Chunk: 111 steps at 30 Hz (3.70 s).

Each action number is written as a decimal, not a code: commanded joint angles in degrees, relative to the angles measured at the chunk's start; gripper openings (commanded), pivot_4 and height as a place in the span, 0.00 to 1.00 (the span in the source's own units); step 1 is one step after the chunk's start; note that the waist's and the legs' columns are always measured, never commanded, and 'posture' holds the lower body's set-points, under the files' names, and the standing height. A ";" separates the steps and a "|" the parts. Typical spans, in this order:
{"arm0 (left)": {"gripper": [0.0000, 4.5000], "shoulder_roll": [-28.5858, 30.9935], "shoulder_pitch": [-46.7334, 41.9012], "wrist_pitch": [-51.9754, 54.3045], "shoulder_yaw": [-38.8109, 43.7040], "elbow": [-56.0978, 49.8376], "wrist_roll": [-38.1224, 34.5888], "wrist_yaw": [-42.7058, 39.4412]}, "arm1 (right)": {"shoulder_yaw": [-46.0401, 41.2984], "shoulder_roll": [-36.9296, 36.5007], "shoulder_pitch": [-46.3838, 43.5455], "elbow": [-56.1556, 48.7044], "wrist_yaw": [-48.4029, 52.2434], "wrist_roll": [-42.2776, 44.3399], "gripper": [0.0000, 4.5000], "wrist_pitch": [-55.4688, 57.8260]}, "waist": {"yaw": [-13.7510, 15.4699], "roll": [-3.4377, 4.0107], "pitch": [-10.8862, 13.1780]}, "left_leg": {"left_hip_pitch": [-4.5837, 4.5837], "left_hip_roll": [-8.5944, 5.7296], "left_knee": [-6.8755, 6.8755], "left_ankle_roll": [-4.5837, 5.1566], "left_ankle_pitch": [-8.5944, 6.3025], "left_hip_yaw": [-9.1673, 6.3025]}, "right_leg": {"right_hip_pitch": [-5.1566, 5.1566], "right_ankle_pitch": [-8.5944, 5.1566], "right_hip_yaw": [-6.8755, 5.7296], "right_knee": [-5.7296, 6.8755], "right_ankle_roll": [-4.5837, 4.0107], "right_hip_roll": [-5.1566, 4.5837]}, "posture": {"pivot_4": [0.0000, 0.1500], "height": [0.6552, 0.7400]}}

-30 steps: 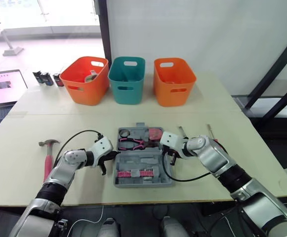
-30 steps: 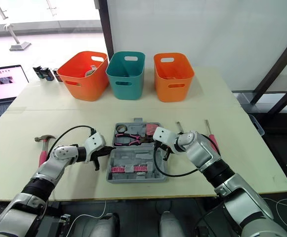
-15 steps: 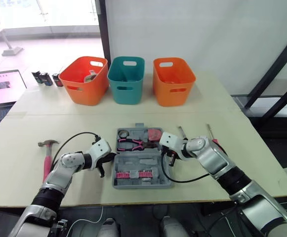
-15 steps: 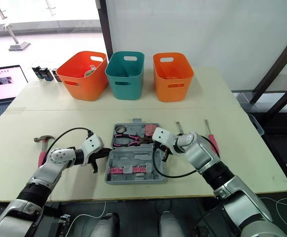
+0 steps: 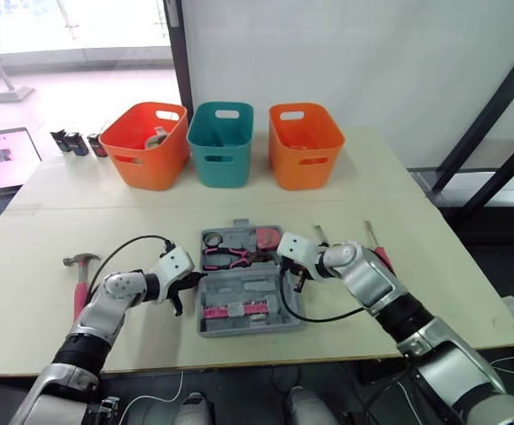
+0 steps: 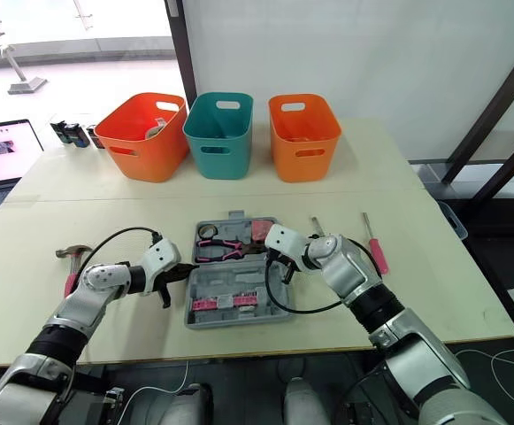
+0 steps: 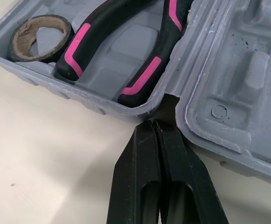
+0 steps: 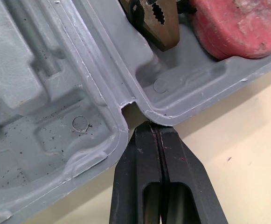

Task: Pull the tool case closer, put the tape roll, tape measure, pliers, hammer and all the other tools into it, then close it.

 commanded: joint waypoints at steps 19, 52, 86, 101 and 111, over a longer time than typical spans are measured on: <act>0.01 0.61 5.77 1.58 0.89 -5.78 -2.25 -2.21 | 0.45 0.91 2.93 -9.28 3.17 0.47 0.00 4.94 | 0.14 0.01 0.01 | 0.02 0.00 -0.50 0.00 0.00 -0.02 | -0.11 -0.01 -0.01 -0.03 0.32 0.01 | 1.00 1.00; 0.01 5.42 9.02 4.30 5.43 -8.86 -3.32 -1.31 | -3.02 -2.43 4.16 -12.20 2.98 0.71 0.00 5.98 | 0.03 0.01 0.01 | 0.03 0.00 -0.51 -0.01 0.01 -0.02 | -0.12 -0.01 -0.01 -0.05 0.30 0.01 | 1.00 1.00; 0.99 23.11 37.58 -2.49 46.66 2.14 -19.72 -9.94 | -60.65 -22.45 47.72 -27.71 12.88 31.18 0.99 -9.56 | 0.26 -0.40 0.50 | 0.13 -0.02 -0.70 -0.12 -0.07 0.52 | -0.28 -0.10 0.00 -0.84 -0.44 -0.50 | 1.00 1.00; 0.99 14.19 34.02 10.23 31.36 -32.17 -25.89 -8.79 | -43.49 -6.20 33.63 -47.75 -23.34 29.04 0.99 20.34 | 0.91 -0.43 0.48 | -0.02 0.02 -0.65 -0.07 -0.03 0.50 | -0.17 -0.05 0.01 -0.83 -0.47 -0.40 | 1.00 1.00; 0.99 11.24 31.96 14.22 24.59 -46.60 -28.97 -8.12 | -32.72 8.51 17.40 -24.19 -39.63 18.89 0.99 18.70 | 1.42 -0.39 0.49 | -0.11 0.03 -0.61 -0.04 0.01 0.44 | -0.20 0.02 0.01 -0.76 -0.38 -0.31 | 1.00 1.00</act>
